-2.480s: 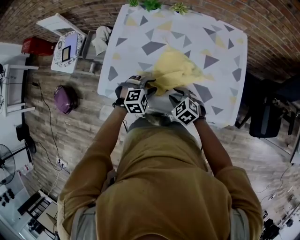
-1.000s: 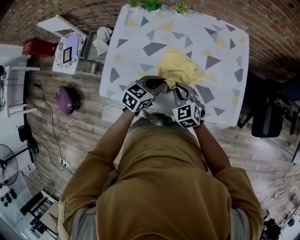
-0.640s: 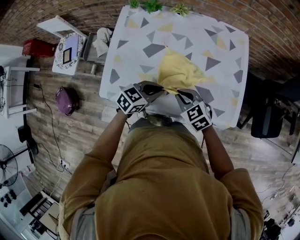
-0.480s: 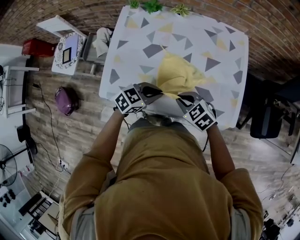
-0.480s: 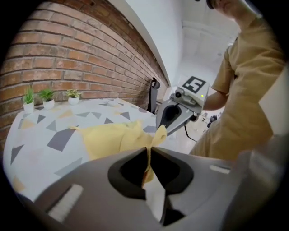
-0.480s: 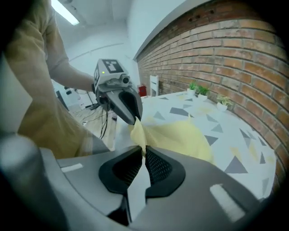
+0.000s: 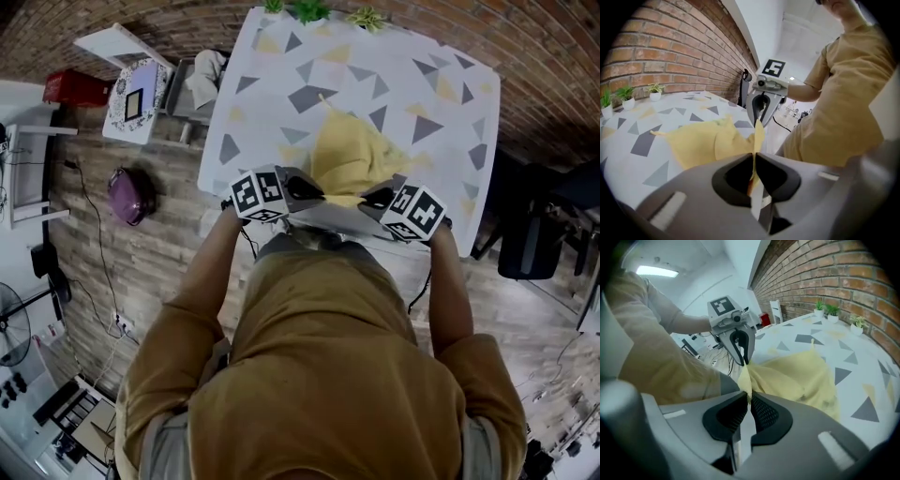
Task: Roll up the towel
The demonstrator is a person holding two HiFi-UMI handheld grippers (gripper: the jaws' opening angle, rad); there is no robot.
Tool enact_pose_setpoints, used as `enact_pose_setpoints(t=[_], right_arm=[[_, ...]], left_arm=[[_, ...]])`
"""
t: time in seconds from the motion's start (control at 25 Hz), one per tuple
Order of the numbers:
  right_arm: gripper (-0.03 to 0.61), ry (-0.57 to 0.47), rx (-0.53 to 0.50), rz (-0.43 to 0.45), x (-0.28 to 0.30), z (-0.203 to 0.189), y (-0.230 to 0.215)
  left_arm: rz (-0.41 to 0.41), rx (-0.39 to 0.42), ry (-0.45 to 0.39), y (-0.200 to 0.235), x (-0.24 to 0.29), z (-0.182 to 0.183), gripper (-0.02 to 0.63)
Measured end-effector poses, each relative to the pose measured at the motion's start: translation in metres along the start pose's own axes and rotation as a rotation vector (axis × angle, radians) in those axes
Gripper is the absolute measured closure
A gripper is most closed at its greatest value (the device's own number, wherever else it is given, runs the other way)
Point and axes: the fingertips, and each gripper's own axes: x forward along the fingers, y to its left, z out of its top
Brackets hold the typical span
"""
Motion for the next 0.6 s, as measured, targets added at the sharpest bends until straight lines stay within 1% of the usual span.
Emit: enact_pose_setpoints(t=[0.08, 0.16, 0.24, 0.28, 0.36, 0.44, 0.52, 0.6], right_arm=[[0.554, 0.061, -0.019, 0.06, 0.002, -0.004, 0.003], [0.554, 0.108, -0.038, 0.125, 0.007, -0.006, 0.007], [0.554, 0.12, -0.041, 0.176, 0.011, -0.002, 0.006], [0.554, 0.114, -0.038, 0.183, 0.013, 0.002, 0.003], [0.553, 0.099, -0.033, 0.174, 0.015, 0.01, -0.007], [0.552, 0.105, -0.038, 0.172, 0.018, 0.015, -0.013], [0.552, 0.149, -0.056, 0.179, 0.022, 0.013, -0.015], [0.552, 0.203, -0.081, 0.171, 0.028, 0.009, -0.021]], left_arm=[[-0.024, 0.021, 0.045, -0.003, 0.003, -0.003, 0.529], [-0.051, 0.039, 0.108, -0.005, 0.007, -0.01, 0.529], [-0.08, 0.049, 0.171, -0.008, 0.014, -0.019, 0.529], [-0.09, 0.046, 0.188, -0.01, 0.017, -0.022, 0.529], [-0.096, 0.025, 0.191, -0.011, 0.02, -0.025, 0.529], [-0.091, -0.003, 0.179, -0.011, 0.021, -0.027, 0.529], [-0.079, -0.029, 0.167, -0.008, 0.02, -0.03, 0.529], [-0.059, -0.069, 0.13, -0.003, 0.016, -0.031, 0.528]])
